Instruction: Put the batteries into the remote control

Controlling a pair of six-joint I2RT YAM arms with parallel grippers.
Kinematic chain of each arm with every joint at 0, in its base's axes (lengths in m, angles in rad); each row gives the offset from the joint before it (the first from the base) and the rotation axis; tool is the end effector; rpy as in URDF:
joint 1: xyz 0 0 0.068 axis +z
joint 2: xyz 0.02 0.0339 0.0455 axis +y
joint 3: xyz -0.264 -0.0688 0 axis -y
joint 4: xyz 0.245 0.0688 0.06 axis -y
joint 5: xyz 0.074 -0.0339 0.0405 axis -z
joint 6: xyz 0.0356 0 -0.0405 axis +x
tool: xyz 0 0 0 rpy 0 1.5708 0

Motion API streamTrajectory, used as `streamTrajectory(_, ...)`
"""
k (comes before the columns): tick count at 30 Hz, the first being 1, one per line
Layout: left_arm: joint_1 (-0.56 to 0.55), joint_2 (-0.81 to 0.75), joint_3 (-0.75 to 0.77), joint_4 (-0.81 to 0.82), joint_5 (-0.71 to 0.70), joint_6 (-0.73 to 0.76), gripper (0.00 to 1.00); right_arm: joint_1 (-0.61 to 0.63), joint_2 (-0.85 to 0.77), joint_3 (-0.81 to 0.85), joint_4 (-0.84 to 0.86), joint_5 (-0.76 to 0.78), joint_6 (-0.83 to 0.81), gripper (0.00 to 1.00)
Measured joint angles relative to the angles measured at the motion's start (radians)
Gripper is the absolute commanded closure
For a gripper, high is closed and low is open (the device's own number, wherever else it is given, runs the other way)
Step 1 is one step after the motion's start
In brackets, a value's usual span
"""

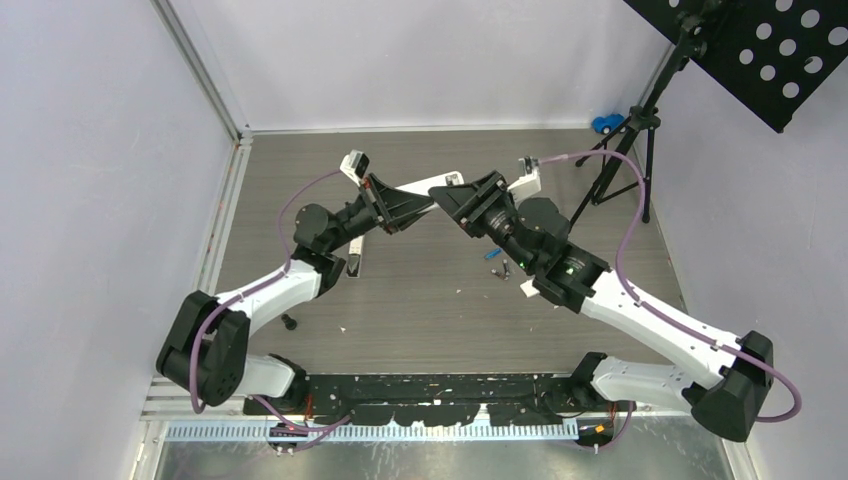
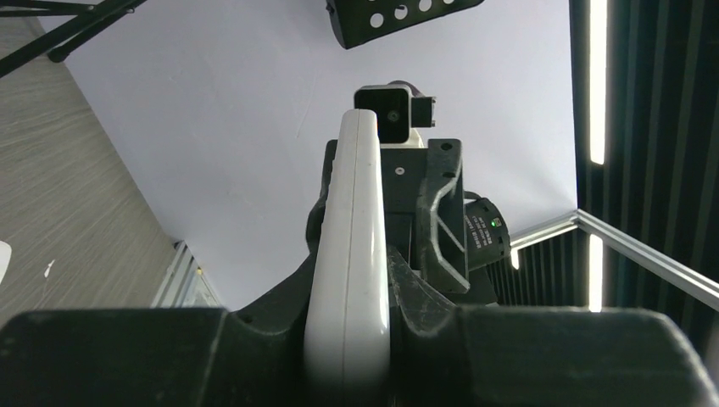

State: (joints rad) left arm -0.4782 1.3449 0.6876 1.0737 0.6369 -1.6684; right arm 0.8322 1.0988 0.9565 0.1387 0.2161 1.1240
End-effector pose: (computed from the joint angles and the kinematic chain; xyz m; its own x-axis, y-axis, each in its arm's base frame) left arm 0.2436 -0.1501 0.3101 -0.8838 -0.4431 -0.1503 0.2743 -0.2304 -0.9336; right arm 0.1805 0.1869 0.3729 -0.5222 0.7349 -0.4328 -0.2475 0.3550 0.9015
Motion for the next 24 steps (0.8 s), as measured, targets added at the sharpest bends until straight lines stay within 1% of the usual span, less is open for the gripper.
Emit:
streamTrajectory(2,-0.002,0.006,-0.002,0.001,-0.003,0.002,1.00,0.000,-0.026,-0.001,-0.028,0.001,-0.007,0.39)
streamTrajectory(4,-0.002,0.013,-0.005,0.010,-0.008,0.000,1.00,-0.003,-0.060,-0.002,-0.058,0.006,-0.016,0.34)
streamTrajectory(7,-0.005,0.023,-0.007,0.029,-0.011,0.000,1.00,-0.008,-0.113,-0.013,-0.087,0.016,-0.027,0.33)
streamTrajectory(9,-0.005,0.026,-0.010,0.038,-0.013,0.000,1.00,-0.014,-0.148,-0.018,-0.112,0.026,-0.033,0.36)
streamTrajectory(13,-0.005,0.026,-0.022,0.037,-0.016,0.001,1.00,-0.024,-0.193,-0.020,-0.138,0.037,-0.045,0.49)
streamTrajectory(16,-0.005,0.026,-0.024,0.037,-0.016,0.001,1.00,-0.027,-0.197,-0.020,-0.164,0.044,-0.053,0.56)
streamTrajectory(19,-0.005,0.026,-0.024,0.037,-0.016,0.001,1.00,-0.029,-0.183,-0.020,-0.186,0.044,-0.055,0.58)
streamTrajectory(21,-0.005,0.026,-0.024,0.037,-0.016,0.001,1.00,-0.029,-0.172,-0.019,-0.196,0.045,-0.058,0.55)
streamTrajectory(24,-0.005,0.026,-0.024,0.037,-0.015,0.001,1.00,-0.030,-0.155,-0.016,-0.217,0.046,-0.066,0.54)
